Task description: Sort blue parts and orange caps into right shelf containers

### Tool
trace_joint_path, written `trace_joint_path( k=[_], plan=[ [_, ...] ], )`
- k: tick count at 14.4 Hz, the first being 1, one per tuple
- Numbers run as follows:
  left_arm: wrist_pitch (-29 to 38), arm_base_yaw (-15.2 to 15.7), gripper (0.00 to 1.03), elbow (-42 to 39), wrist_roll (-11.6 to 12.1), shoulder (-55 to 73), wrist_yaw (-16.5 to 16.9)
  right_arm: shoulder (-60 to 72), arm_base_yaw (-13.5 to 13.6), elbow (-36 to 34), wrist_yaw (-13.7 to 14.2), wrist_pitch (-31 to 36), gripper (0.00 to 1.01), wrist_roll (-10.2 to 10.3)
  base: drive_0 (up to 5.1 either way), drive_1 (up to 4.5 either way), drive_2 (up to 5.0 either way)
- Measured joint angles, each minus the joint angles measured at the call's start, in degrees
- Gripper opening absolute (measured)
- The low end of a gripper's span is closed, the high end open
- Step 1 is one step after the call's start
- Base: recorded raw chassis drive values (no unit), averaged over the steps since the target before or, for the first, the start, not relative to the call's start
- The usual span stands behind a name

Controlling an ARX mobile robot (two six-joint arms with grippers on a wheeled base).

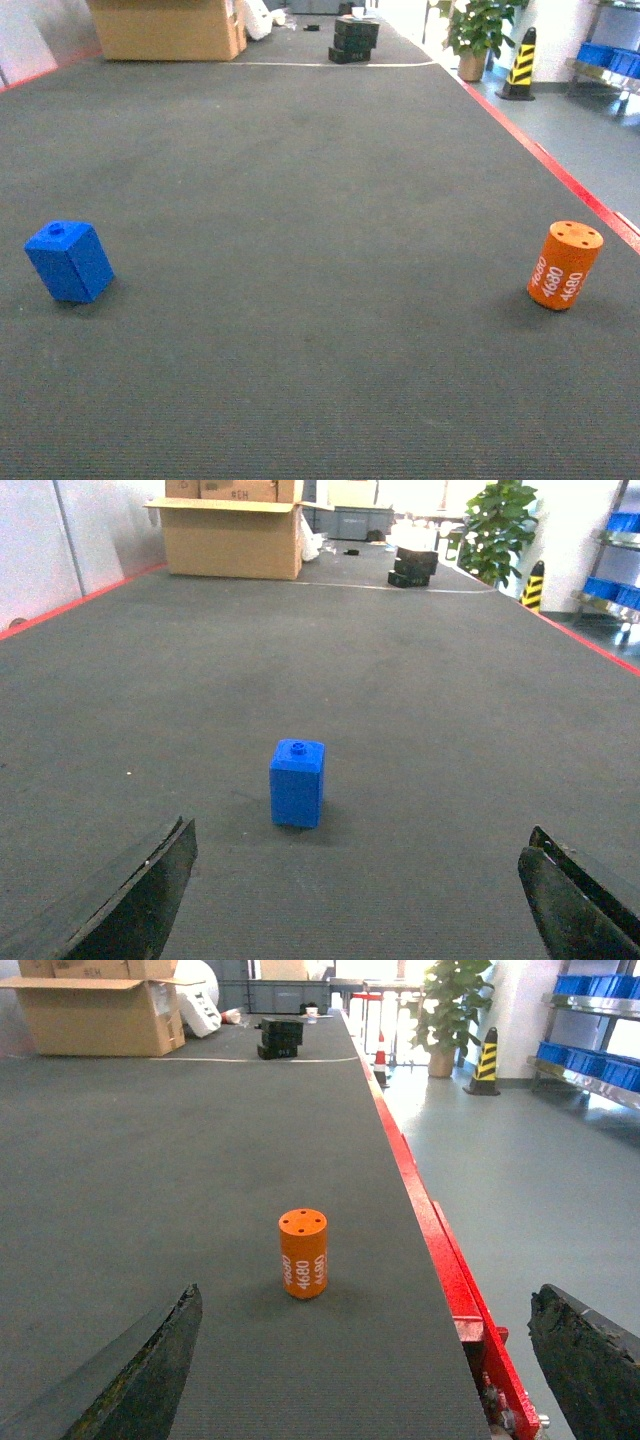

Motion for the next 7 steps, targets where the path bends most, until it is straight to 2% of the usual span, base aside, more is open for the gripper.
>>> trace_joint_path(
  k=[7],
  plan=[
    [0.0,0.0,0.98,0.0,0.0,0.0,0.0,0.0,0.0,0.0,0.0,0.0,0.98,0.0,0.0,0.0,0.0]
  ],
)
